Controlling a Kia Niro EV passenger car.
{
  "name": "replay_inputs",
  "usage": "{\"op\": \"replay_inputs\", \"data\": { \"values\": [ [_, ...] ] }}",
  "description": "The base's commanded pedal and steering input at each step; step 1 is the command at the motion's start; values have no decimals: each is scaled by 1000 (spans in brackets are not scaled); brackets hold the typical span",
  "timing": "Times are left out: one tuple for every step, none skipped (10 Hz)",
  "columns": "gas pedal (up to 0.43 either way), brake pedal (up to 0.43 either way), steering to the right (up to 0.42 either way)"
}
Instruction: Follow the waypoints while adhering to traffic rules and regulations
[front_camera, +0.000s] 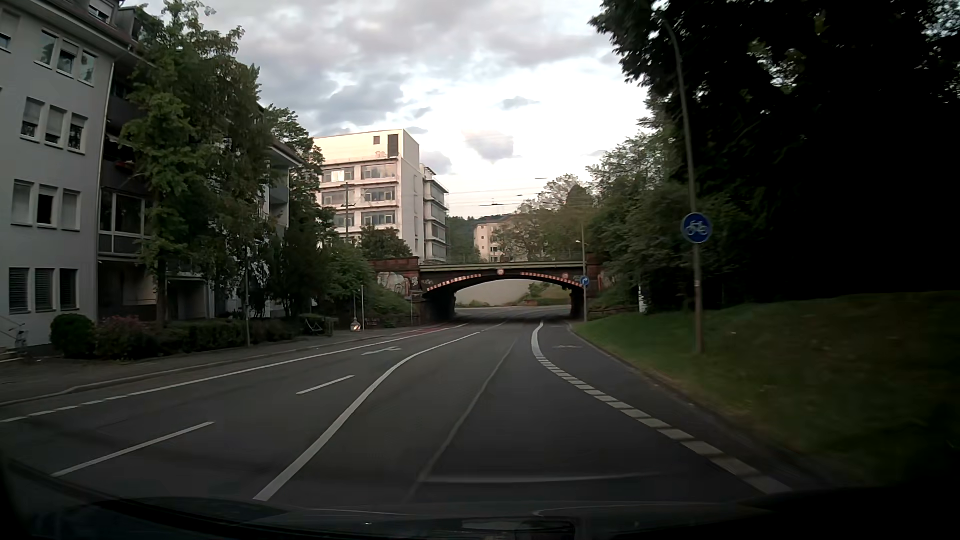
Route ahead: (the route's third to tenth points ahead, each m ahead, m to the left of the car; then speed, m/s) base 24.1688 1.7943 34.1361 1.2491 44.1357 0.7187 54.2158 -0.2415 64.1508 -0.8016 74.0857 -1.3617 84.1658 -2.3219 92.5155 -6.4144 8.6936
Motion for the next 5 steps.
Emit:
{"op": "replay_inputs", "data": {
  "values": [
    [118, 0, -45],
    [118, 0, -43],
    [118, 0, -39],
    [118, 0, -32],
    [118, 0, -21]
  ]
}}
